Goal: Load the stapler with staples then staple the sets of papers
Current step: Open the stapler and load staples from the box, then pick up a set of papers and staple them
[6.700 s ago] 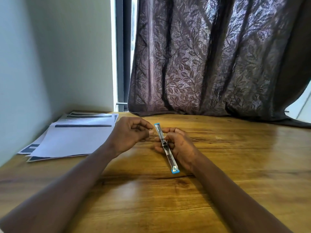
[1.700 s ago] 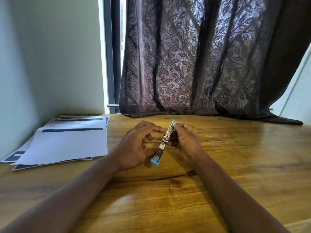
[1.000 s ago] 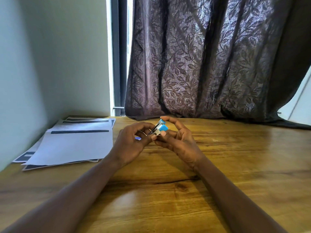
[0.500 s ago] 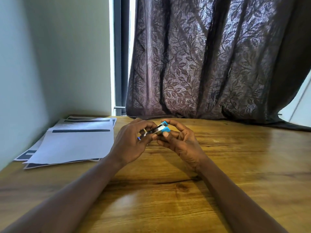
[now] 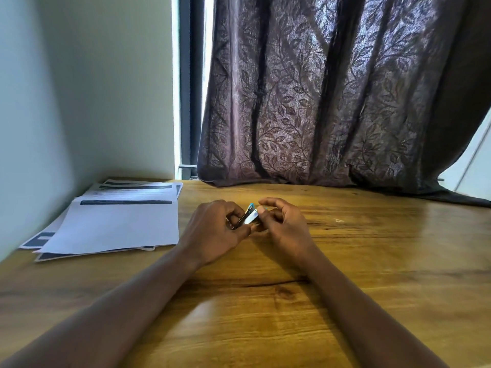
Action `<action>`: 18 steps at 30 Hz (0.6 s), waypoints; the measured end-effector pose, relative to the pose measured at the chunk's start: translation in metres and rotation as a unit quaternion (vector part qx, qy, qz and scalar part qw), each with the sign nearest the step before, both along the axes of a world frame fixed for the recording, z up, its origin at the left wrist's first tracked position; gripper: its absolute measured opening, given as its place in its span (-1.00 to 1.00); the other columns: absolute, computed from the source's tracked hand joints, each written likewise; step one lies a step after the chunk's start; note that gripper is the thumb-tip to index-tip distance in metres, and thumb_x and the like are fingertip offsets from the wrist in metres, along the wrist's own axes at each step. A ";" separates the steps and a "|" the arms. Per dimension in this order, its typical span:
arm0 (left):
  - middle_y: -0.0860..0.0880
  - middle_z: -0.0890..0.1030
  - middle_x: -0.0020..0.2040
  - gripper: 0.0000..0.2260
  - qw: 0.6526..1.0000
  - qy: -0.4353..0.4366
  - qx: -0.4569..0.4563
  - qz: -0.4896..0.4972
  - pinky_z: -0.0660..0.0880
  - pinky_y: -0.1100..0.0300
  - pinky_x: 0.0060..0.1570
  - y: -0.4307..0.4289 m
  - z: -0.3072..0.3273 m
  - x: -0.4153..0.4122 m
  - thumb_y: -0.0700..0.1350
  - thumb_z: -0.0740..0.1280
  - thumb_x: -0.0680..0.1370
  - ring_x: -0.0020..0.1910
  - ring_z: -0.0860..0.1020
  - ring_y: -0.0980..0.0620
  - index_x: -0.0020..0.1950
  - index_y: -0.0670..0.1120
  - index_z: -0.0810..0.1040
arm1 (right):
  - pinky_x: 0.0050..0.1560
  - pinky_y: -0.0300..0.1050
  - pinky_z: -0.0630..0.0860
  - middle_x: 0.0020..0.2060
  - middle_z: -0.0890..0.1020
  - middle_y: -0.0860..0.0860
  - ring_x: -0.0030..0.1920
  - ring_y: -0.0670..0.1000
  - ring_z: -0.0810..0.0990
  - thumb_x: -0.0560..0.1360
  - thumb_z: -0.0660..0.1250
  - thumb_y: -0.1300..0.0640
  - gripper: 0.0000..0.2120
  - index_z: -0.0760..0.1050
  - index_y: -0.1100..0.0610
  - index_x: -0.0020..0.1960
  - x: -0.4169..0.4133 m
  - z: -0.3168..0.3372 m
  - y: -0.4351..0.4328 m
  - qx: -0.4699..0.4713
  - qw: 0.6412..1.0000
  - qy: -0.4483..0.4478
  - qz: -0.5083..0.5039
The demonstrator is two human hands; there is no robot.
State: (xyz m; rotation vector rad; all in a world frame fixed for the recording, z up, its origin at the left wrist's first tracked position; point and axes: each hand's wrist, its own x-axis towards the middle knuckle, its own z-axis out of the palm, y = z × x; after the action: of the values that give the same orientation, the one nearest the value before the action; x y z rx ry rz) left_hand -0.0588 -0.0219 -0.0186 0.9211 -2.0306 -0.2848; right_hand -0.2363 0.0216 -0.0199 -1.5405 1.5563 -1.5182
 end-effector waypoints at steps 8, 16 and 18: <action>0.18 0.62 -0.24 -0.74 0.995 -0.100 0.023 0.001 0.31 0.40 -0.33 -0.003 -0.007 -0.005 0.21 0.53 0.43 -0.24 0.54 0.25 -0.03 0.07 0.70 | 0.24 0.07 0.47 0.11 0.63 -0.03 0.19 0.04 0.51 0.62 0.25 -0.10 -0.70 0.65 -0.02 0.21 -0.009 -0.011 -0.010 0.099 0.933 0.330 -0.100; 0.20 0.66 -0.09 -0.62 0.994 -0.074 0.023 0.070 0.51 0.25 -0.18 0.009 0.013 0.027 0.33 0.41 0.47 -0.15 0.58 0.24 0.12 0.10 0.67 | 0.27 0.11 0.41 0.15 0.53 -0.04 0.24 0.04 0.44 0.64 0.16 -0.19 -0.68 0.56 -0.09 0.24 -0.010 -0.009 -0.007 0.094 0.922 0.363 -0.094; 0.18 0.67 -0.07 -0.64 0.990 -0.041 -0.007 0.132 0.57 0.14 -0.09 0.003 0.020 0.054 0.30 0.43 0.48 -0.11 0.60 0.20 0.12 0.10 0.66 | 0.26 0.12 0.41 0.12 0.52 -0.07 0.23 0.02 0.43 0.63 0.15 -0.19 -0.71 0.54 -0.12 0.21 -0.005 -0.008 -0.005 0.056 0.922 0.374 -0.089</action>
State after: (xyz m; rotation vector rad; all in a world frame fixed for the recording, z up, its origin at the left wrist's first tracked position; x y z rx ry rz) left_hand -0.0044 -0.0186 0.0010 1.1943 -1.9532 -0.0898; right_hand -0.2418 0.0163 -0.0281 -2.0934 2.1914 -0.9174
